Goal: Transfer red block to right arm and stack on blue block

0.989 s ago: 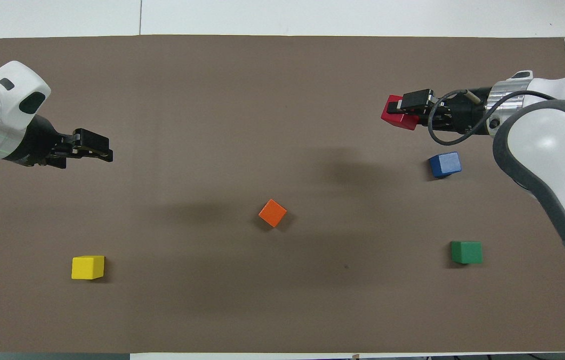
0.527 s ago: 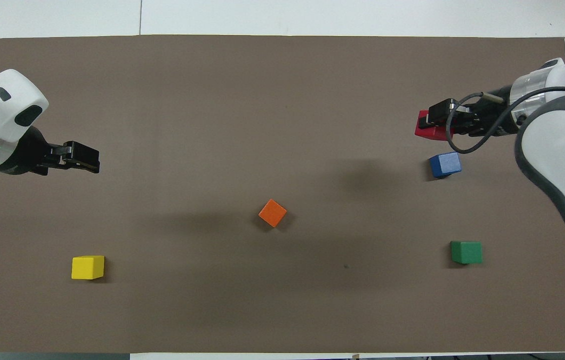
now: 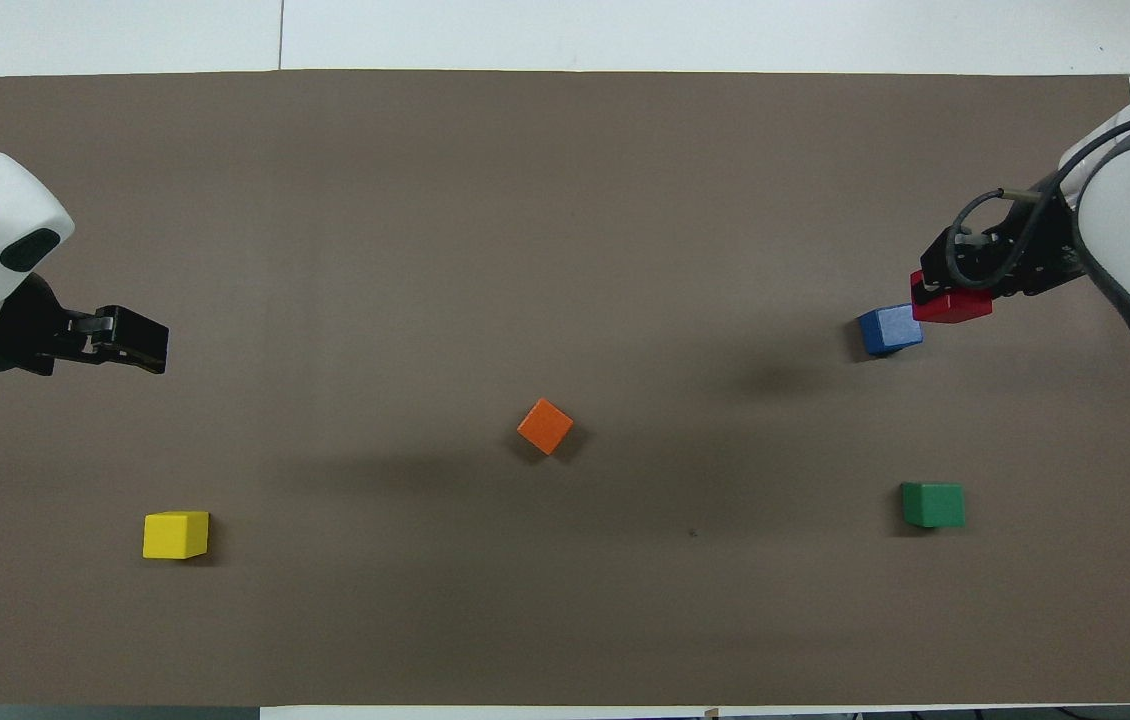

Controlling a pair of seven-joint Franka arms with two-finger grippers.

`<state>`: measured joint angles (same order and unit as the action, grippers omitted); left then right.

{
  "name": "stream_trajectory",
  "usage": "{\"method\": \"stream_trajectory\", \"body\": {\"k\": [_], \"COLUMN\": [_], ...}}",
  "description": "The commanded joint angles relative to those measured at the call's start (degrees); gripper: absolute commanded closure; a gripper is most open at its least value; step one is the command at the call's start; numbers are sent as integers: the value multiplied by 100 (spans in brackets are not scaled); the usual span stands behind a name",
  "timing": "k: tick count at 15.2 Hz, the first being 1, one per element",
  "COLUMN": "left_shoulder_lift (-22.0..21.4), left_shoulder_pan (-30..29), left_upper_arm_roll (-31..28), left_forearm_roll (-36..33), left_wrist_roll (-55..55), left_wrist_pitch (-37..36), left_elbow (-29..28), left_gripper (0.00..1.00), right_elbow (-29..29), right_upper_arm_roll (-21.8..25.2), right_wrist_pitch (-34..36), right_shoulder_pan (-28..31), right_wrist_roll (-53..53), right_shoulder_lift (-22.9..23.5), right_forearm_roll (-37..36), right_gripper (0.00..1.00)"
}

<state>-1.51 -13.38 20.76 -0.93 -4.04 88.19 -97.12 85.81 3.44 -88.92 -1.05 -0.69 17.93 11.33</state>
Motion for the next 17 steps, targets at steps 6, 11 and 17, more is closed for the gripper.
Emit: {"method": "stream_trajectory", "body": {"k": [6, 11, 17], "left_shoulder_lift": [169, 143, 134], "left_shoulder_pan": [959, 1259, 1549], "left_upper_arm_roll": [-827, -1232, -1549], "left_forearm_roll": [-83, 146, 154], "left_wrist_roll": [-35, -35, 0], "left_wrist_pitch": [-56, -65, 137], "left_elbow": [307, 395, 378], "left_gripper": [0, 0, 0], "right_elbow": [-48, 979, 1253], "right_upper_arm_roll": [-71, -71, -62], "right_wrist_pitch": [-538, -1398, -1382], "right_shoulder_pan": [-27, 8, 18], "right_wrist_roll": [-1310, -1311, -530], "right_shoulder_lift": [483, 263, 211], "right_forearm_roll": [-641, -712, -712], "right_gripper": [100, 100, 100]}}
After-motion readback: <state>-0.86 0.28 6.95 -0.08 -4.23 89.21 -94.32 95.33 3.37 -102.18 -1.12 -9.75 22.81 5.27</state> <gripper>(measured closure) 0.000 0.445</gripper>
